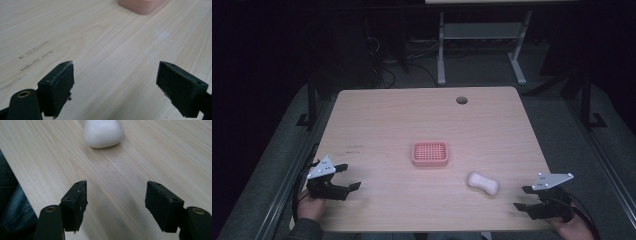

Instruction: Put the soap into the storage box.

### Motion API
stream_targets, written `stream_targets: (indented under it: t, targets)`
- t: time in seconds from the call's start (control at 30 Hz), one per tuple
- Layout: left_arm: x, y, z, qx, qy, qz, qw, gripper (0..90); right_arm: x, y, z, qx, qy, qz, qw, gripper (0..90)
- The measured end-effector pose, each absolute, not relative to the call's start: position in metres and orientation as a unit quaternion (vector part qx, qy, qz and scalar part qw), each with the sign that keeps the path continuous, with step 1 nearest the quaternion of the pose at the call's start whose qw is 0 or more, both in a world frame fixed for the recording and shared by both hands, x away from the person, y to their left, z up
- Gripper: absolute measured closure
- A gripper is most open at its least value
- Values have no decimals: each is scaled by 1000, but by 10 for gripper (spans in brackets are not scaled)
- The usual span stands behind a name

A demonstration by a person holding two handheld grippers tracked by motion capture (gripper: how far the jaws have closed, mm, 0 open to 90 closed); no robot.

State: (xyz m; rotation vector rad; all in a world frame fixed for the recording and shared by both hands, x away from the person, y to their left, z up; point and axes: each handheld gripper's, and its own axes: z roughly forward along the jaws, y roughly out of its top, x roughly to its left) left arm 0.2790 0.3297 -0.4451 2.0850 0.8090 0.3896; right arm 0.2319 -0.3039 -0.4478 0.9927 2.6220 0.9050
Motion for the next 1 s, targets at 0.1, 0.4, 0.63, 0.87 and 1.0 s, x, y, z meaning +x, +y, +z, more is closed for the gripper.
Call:
stream_targets:
  t: [0.1, 0.4, 0.63, 0.87, 1.0]
  targets:
    - [278, 330, -445, 833, 322, 157, 423, 139, 233, -301, -447, 332, 888, 303, 97, 329]
    - [278, 330, -444, 832, 324, 156, 422, 139, 241, -287, -440, 318, 898, 291, 95, 325]
    - [278, 331, -444, 832, 324, 157, 422, 139, 251, -278, -436, 305, 903, 287, 92, 325]
    - [278, 331, -444, 831, 325, 158, 424, 140, 258, -267, -433, 292, 909, 282, 89, 326]
    - [278, 332, -444, 831, 325, 158, 424, 139, 260, -263, -431, 287, 911, 282, 89, 327]
